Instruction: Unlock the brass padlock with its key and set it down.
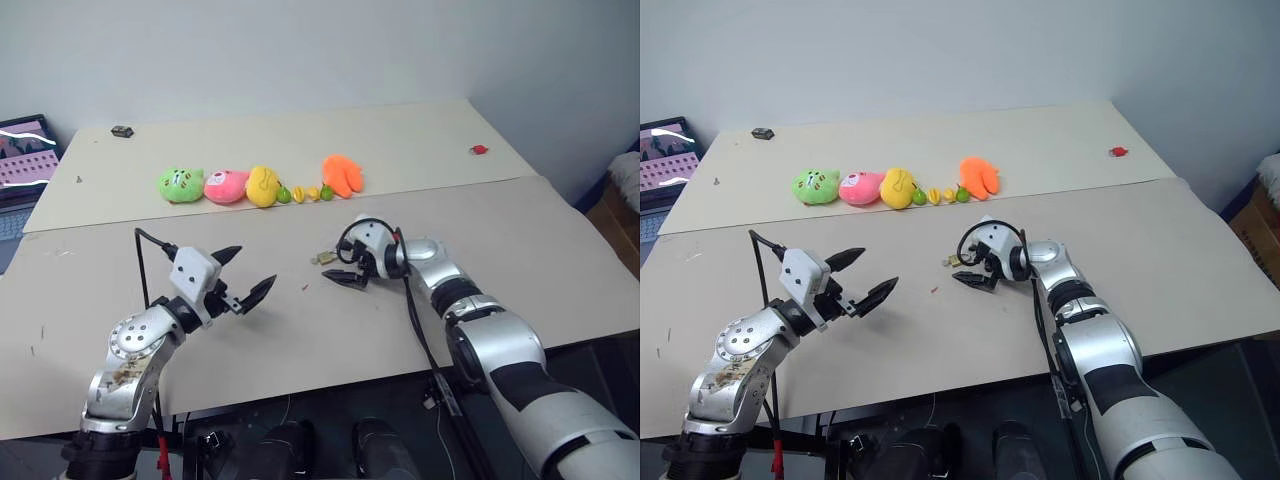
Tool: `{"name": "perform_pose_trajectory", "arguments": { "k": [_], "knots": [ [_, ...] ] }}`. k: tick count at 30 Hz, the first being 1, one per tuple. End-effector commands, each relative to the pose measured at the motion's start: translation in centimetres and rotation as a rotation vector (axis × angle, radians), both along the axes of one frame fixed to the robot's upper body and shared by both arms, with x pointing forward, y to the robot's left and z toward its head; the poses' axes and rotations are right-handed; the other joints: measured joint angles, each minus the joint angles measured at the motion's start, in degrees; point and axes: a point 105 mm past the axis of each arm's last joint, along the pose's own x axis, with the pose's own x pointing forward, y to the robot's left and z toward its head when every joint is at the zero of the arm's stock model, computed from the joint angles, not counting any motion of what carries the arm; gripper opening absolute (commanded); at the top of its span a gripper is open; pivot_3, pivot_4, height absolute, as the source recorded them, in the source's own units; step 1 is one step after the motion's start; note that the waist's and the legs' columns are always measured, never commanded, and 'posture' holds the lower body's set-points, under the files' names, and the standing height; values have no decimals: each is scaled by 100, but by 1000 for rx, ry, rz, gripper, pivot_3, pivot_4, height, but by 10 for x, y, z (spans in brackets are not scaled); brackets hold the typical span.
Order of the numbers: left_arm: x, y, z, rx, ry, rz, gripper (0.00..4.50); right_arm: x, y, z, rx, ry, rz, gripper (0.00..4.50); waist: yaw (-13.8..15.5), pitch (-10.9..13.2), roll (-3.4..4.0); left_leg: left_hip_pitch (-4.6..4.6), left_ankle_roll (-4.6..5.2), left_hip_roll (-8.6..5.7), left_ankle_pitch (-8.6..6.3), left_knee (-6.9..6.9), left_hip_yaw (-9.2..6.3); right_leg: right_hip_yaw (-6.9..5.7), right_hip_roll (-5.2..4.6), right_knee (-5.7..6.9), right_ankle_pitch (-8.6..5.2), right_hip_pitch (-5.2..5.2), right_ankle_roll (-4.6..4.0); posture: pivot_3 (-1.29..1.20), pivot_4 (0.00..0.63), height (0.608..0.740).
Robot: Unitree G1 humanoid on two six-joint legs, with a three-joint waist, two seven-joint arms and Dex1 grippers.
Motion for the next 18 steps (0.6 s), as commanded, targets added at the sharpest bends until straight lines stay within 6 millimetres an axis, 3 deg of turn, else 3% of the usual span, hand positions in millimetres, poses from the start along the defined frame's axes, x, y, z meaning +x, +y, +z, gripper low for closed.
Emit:
{"name": "perform_pose_trajectory", "arguments": {
  "k": [1, 5, 7, 18],
  "knots": [
    [-3, 1, 11, 1, -47, 10, 4500, 1, 3, 3, 1, -22, 4, 2658, 10, 0, 0, 0, 0, 0, 0, 0, 0, 0, 0, 0, 0, 0, 0, 0, 150, 740],
    [-3, 1, 11, -5, -50, 15, 4500, 1, 3, 5, 5, -27, 10, 1362, 32, 0, 0, -1, 0, -1, 0, 0, 0, -1, 0, -1, 0, 0, 0, 0, 150, 740],
    [-2, 1, 11, -7, -52, 16, 4500, 1, 2, 6, 10, -32, 8, 947, 32, 0, 0, -1, 0, -1, 0, 0, 0, -2, 0, -3, 0, 1, 0, 0, 150, 740],
    [6, 4, 11, -39, -46, 36, 4500, 4, -12, 10, 45, -79, -34, 946, 42, 0, 0, -1, 0, -1, 0, 0, 0, -2, -1, -3, 0, 2, 0, 0, 150, 740]
  ]
}}
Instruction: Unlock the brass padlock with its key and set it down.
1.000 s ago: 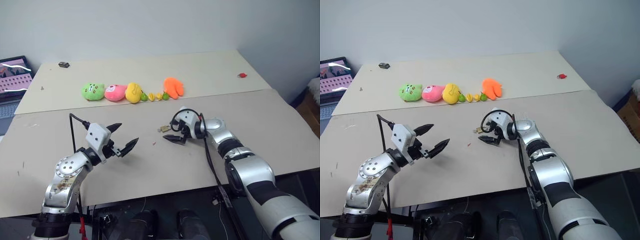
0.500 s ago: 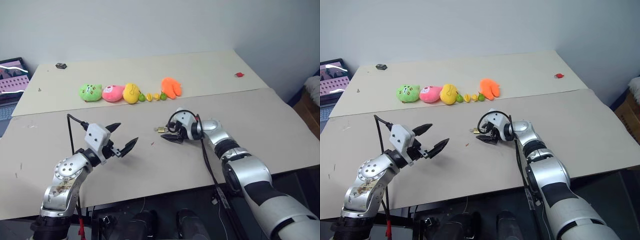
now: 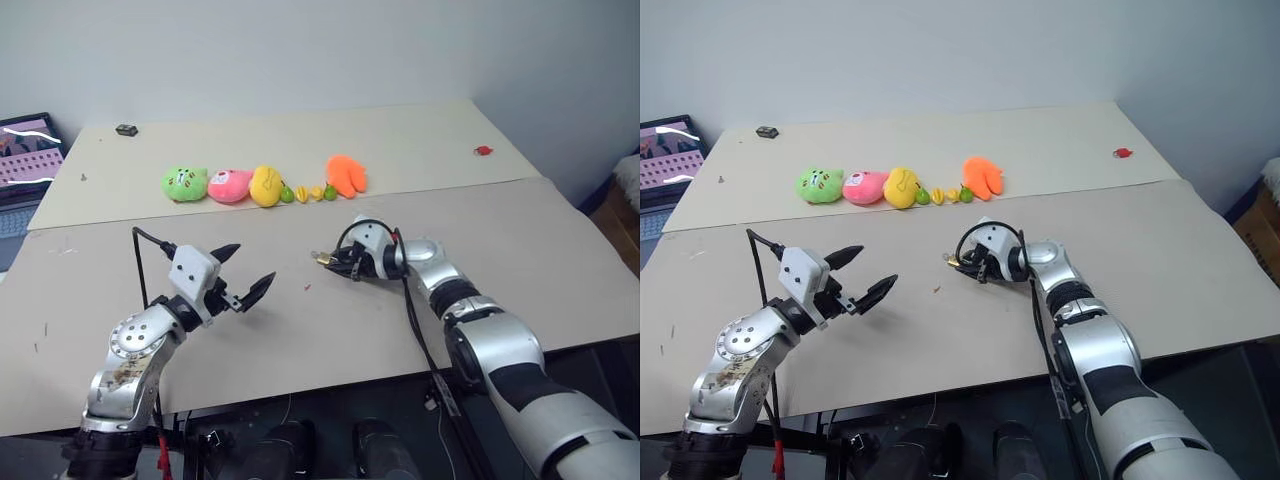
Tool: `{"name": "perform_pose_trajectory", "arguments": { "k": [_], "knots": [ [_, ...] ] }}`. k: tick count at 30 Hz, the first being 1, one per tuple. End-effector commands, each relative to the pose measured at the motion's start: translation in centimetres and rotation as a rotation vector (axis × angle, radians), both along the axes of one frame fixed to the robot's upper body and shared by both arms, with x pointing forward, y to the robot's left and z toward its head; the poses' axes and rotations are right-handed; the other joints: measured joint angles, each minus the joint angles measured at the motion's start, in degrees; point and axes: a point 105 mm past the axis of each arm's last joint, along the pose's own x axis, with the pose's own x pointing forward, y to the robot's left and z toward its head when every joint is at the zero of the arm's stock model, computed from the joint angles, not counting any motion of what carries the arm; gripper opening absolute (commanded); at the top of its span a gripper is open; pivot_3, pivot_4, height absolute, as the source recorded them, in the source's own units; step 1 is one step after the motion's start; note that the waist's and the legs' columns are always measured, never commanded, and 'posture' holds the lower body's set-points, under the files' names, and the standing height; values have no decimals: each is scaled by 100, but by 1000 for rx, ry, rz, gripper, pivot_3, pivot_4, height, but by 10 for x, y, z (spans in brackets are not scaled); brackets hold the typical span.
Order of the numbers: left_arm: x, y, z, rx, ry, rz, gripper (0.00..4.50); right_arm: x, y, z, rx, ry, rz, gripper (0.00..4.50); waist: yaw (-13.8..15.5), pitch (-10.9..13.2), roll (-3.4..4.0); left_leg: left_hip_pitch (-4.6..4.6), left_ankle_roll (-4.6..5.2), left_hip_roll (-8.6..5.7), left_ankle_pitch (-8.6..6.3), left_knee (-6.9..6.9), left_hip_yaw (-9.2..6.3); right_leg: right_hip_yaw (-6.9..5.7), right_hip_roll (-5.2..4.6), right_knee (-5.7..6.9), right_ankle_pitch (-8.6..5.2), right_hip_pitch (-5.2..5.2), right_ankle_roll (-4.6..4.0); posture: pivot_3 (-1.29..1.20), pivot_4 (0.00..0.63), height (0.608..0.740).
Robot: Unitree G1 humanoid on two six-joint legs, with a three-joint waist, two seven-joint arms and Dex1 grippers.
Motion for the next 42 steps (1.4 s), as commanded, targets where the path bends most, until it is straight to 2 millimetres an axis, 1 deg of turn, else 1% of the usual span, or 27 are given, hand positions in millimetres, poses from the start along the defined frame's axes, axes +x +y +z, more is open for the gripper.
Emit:
{"name": "perform_pose_trajectory", "arguments": {
  "k": [1, 4, 8, 11, 13, 17, 19, 22, 25, 27, 29, 31, 33, 36, 40, 42],
  "knots": [
    [2, 4, 10, -34, -39, 23, 4500, 3, -10, 12, 41, -62, -17, 946, 10, 0, 0, 0, 0, 0, 0, 0, 0, 0, 0, 0, 0, 0, 0, 0, 150, 740],
    [2, 5, 8, -55, -20, 27, 4500, 0, -13, 15, 56, -93, 10, 946, 25, 0, 0, -2, 0, -1, 0, 1, 0, -1, -2, -1, 0, 0, 0, 0, 150, 740],
    [3, 3, 3, -107, 48, 6, 4500, -6, -17, 22, 75, -159, 61, 946, 22, 0, 0, -6, 2, -2, -1, 0, 0, -1, -2, -9, 0, -2, 0, 0, 150, 740],
    [9, 4, 2, -182, 129, -5, 4500, -11, -21, 40, 63, -299, 106, 946, 18, 0, 0, -7, 2, -2, -1, 1, 0, -1, -2, -3, 0, -3, 1, 0, 150, 740],
    [13, 2, 4, -213, 154, -16, 4500, -17, -22, 47, 63, -350, 140, 946, 12, 0, 0, -8, 1, -1, -1, 4, 0, -1, -2, 1, 0, -4, 1, 0, 150, 740],
    [17, -11, 6, -290, 240, -77, 4500, -37, -16, 52, 4, -418, 274, 946, 15, 0, -1, -7, 2, 0, -1, 7, 0, -2, -2, -1, -1, -1, 2, 0, 150, 740],
    [17, -20, 10, -382, 318, -121, 4500, -47, -12, 55, -26, -439, 336, 946, 17, 0, -1, -8, 3, 0, -2, 6, -1, -2, -3, -3, -2, -2, 3, 0, 150, 740],
    [16, -32, 12, -465, 432, -186, 4500, -60, -5, 60, -56, -457, 421, 946, 18, 1, -2, -15, 3, 0, -2, 11, -1, -3, -3, -2, -2, -5, 4, 0, 150, 740],
    [17, -43, 13, -562, 568, -235, 4500, -78, 3, 59, -109, -479, 534, 946, 32, 1, -3, -15, 3, 0, -2, 16, -1, -4, -3, 2, -2, -4, 5, 0, 150, 740],
    [19, -49, 12, -628, 648, -253, 4500, -85, 8, 60, -113, -492, 568, 946, 45, 0, -4, -14, 3, 2, -2, 19, -3, -7, -3, 2, -2, -1, 6, 0, 150, 740],
    [16, -56, 9, -684, 732, -281, 4500, -84, 11, 63, -89, -487, 554, 946, 46, 0, -5, -14, 4, 1, -2, 20, -3, -6, -4, 1, -3, -2, 7, 0, 150, 740],
    [6, -63, 1, -696, 828, -314, 4500, -81, 10, 61, -114, -490, 547, 946, 50, 0, -6, -15, 4, 1, -2, 20, -3, -6, -4, 0, -2, -2, 7, 0, 150, 740],
    [0, -63, -9, -688, 904, -303, 4500, -80, 7, 58, -137, -492, 554, 946, 52, 1, -7, -16, 4, 1, -2, 19, -3, -5, -5, 1, -3, -2, 7, 0, 150, 740],
    [-9, -63, -16, -653, 961, -307, 4500, -78, 7, 61, -129, -492, 552, 946, 53, 1, -7, -15, 4, 1, -2, 20, -2, -4, -5, 2, -2, -2, 6, 0, 150, 740],
    [-23, -61, -17, -593, 977, -325, 4500, -73, 6, 64, -132, -493, 540, 946, 50, 1, -7, -14, 3, 1, -2, 21, -2, -2, -5, 5, -2, -2, 6, 0, 150, 740],
    [-21, -52, -20, -589, 975, -283, 4500, -71, 4, 61, -137, -488, 534, 946, 67, 1, -7, -14, 3, 1, -2, 20, -2, -2, -5, 4, -2, -2, 6, 0, 150, 740]
  ]
}}
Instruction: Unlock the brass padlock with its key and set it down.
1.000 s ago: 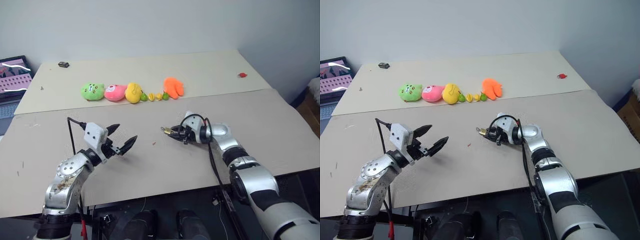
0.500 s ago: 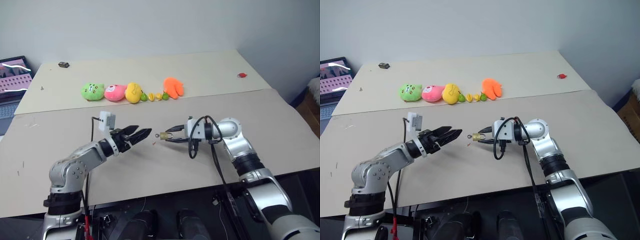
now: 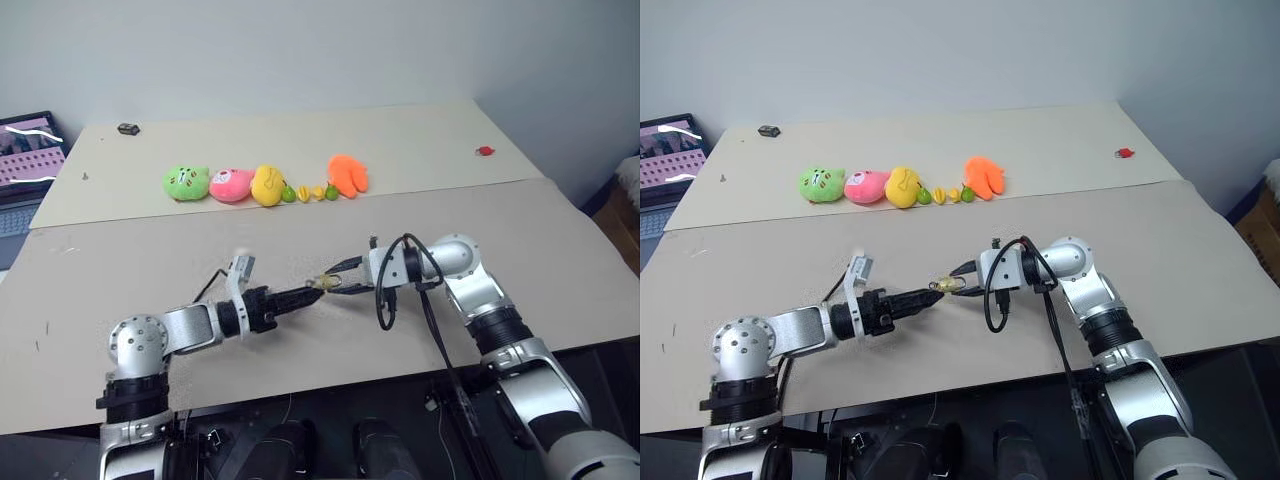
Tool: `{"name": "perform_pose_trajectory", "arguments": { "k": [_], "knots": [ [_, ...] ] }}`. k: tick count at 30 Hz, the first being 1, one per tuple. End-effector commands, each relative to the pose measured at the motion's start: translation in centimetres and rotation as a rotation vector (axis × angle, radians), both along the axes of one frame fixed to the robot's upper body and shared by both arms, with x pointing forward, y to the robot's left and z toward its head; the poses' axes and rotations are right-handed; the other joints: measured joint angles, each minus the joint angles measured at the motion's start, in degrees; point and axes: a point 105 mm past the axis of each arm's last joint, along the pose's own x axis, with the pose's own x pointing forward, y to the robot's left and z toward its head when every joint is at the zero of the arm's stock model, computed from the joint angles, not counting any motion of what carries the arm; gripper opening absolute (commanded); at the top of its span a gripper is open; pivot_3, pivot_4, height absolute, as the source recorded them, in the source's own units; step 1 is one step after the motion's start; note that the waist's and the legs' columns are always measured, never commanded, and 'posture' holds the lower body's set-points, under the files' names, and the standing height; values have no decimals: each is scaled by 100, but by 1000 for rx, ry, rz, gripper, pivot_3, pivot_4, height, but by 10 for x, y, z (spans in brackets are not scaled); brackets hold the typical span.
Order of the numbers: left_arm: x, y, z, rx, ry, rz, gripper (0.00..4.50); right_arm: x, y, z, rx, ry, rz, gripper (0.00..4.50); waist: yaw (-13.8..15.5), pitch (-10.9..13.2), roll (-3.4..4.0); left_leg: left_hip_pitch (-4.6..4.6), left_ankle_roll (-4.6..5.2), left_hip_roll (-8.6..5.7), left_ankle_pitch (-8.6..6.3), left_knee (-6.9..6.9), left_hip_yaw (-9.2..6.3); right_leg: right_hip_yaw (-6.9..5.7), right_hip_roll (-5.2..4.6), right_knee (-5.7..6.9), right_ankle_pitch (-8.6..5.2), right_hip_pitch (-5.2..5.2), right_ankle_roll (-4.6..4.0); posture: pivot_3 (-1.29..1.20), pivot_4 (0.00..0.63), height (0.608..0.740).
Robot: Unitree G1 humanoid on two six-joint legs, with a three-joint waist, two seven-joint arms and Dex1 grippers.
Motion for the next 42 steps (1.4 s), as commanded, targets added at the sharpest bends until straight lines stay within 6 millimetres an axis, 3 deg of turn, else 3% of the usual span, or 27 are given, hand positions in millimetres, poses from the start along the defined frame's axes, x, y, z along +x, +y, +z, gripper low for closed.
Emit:
{"name": "perform_pose_trajectory", "arguments": {
  "k": [1, 5, 18, 21, 23, 24, 39, 42],
  "knots": [
    [0, 11, 5, 19, -26, 30, 4500, 4, 1, 11, 25, -51, 8, 946, 23, 0, 0, 0, 0, 0, 0, -1, 0, 0, 0, -1, 0, 0, 0, 0, 150, 740],
    [11, 23, 4, 41, -20, 95, 4500, 4, 2, 13, 29, -57, 14, 946, 79, 0, 0, -1, 0, -1, 0, -2, 0, 0, -1, -4, 0, -1, 0, 0, 150, 740],
    [29, 8, 12, -45, -17, 107, 4500, 0, 7, 20, 27, -82, 44, 946, 126, 0, 0, -5, 0, -5, 0, -1, 0, -2, -8, -6, 0, -1, 0, 0, 150, 740],
    [26, 2, 12, -55, -19, 88, 3723, 0, 7, 20, 26, -83, 43, 946, 124, 0, 0, -4, 0, -5, 0, 1, 1, -2, -8, -6, 0, 1, 0, 0, 150, 740],
    [25, 0, 12, -55, -23, 80, 2780, 0, 7, 21, 27, -84, 42, 946, 123, 0, -1, -5, 0, -5, 0, 1, 0, -2, -8, -7, 0, 1, 0, 0, 150, 740],
    [25, -1, 13, -50, -26, 79, 2531, 1, 7, 21, 28, -84, 41, 946, 123, 0, -1, -5, 0, -5, 0, 0, 1, -2, -8, -7, 0, 0, 0, 0, 150, 740],
    [31, -2, 13, -95, -4, 106, 2531, -1, 9, 20, 27, -84, 53, 946, 124, 0, -1, -6, 0, -5, 0, 1, 0, -2, -8, -7, 0, 0, 0, 0, 150, 740],
    [33, -2, 14, -96, -7, 110, 1824, -1, 9, 19, 27, -81, 49, 946, 124, 0, -1, -6, 0, -5, 0, 1, 0, -2, -8, -6, 0, 0, 0, 0, 150, 740]
  ]
}}
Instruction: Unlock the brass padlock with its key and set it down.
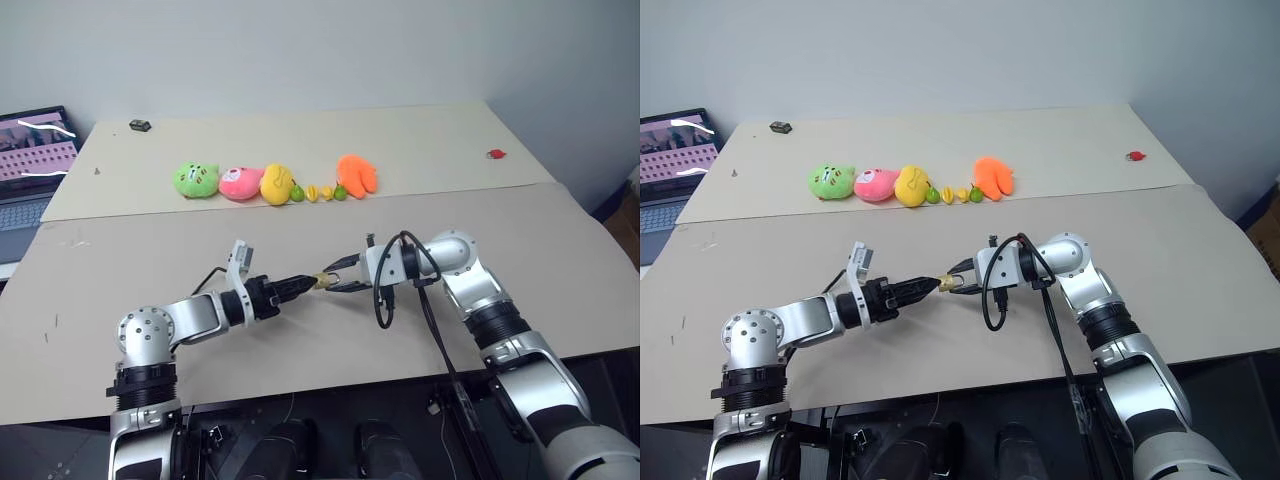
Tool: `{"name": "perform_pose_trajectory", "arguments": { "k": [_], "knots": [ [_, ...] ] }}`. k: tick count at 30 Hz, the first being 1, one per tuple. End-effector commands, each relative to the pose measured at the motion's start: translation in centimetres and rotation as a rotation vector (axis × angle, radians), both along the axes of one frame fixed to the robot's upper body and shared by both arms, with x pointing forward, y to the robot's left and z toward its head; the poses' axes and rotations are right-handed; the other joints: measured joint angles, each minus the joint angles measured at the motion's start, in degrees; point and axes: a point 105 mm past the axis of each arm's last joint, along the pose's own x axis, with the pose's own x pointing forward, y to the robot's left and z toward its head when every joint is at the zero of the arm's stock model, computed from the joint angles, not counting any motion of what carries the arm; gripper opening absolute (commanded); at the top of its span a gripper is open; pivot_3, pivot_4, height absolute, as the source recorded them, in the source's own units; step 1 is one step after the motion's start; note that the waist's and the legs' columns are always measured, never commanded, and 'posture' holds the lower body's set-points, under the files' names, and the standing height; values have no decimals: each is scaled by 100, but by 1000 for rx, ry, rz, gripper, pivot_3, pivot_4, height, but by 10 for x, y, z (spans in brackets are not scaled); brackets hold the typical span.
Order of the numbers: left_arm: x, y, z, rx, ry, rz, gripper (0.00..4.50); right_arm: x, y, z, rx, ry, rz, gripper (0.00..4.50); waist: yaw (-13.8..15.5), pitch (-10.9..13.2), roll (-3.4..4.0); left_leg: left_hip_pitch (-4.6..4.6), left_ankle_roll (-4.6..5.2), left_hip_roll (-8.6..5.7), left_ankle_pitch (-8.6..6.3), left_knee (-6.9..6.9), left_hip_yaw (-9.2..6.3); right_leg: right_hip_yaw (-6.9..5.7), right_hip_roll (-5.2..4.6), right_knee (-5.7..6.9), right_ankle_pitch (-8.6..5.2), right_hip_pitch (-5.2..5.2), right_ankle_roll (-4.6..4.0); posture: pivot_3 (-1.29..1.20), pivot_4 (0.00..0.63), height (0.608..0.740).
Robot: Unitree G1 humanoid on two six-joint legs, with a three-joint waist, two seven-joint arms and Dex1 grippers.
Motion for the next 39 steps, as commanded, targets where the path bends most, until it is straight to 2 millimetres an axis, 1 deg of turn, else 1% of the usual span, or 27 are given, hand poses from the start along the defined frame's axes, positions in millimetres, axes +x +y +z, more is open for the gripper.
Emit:
{"name": "perform_pose_trajectory", "arguments": {
  "k": [1, 4, 8, 12, 20, 22, 25, 29, 32, 35, 37, 39],
  "knots": [
    [4, 1, 11, -19, -40, 10, 1310, 1, 4, 20, 44, -57, 18, 946, 0, 0, 0, 0, 0, 0, 0, 0, 0, 0, 0, 0, 0, 0, 0, 0, 150, 740],
    [4, 0, 10, -7, -41, 8, 192, 2, 3, 20, 43, -53, 10, 946, -1, 0, 0, 0, 0, 0, 0, -1, 0, 0, 0, -1, 0, 0, 0, 0, 150, 740],
    [2, 0, 8, -6, -36, 3, 192, 4, 1, 18, 38, -48, 4, 946, 0, 0, -1, -2, 0, 0, 0, -1, 0, 1, 0, 0, 0, -1, 0, 0, 150, 740],
    [-4, -1, 6, -11, -31, -16, 192, 4, 2, 17, 37, -49, 4, 946, -1, 0, -1, -1, 0, 0, 0, 0, 0, 1, 0, 0, 0, -1, 0, 0, 150, 740],
    [-19, -9, 10, -65, -32, -85, 192, 6, 2, 18, 35, -54, 4, 946, -11, 0, -1, -1, 0, 0, 0, -1, 0, 2, 0, 0, 0, -1, 0, 0, 150, 740],
    [-22, -8, 8, -59, -24, -89, 192, 6, 2, 18, 36, -55, 5, 946, -7, 0, -1, -1, 0, 0, 0, -1, 0, 2, 0, 0, 0, -1, 0, 0, 150, 740],
    [-22, -5, 2, -48, -4, -79, 192, 5, 4, 19, 41, -57, 7, 946, -5, 0, -1, -1, 0, 1, 0, -1, -1, 2, 0, 0, 0, -1, 0, 0, 150, 740],
    [-17, -3, 2, -46, -2, -55, 192, 5, 4, 20, 43, -55, 8, 946, -4, 0, -1, -1, 0, 1, 0, -1, 0, 3, 0, -1, 0, -1, 0, 0, 150, 740],
    [-7, 12, 2, -29, -2, 11, 192, 6, 1, 19, 35, -55, 3, 946, -10, 0, -1, -1, 0, 1, 0, -2, -1, 3, 0, 0, 0, -1, 0, 0, 150, 740],
    [-3, 27, -4, 3, 13, 57, 192, 7, 1, 19, 33, -55, 2, 946, -18, 0, 0, -1, 0, 1, 0, -2, 0, 2, 1, 1, 0, -3, 0, 0, 150, 740],
    [0, 31, -5, 6, 16, 69, 192, 7, 1, 19, 33, -55, 3, 946, -14, 0, 0, -1, 0, 1, 0, -4, 0, 3, 1, 1, 0, -4, 0, 0, 150, 740],
    [1, 31, -2, 2, 9, 67, 192, 6, 2, 19, 32, -54, 4, 946, -7, 0, 0, -1, 0, 1, 0, -4, 0, 1, 1, -2, 0, -4, 0, 0, 150, 740]
  ]
}}
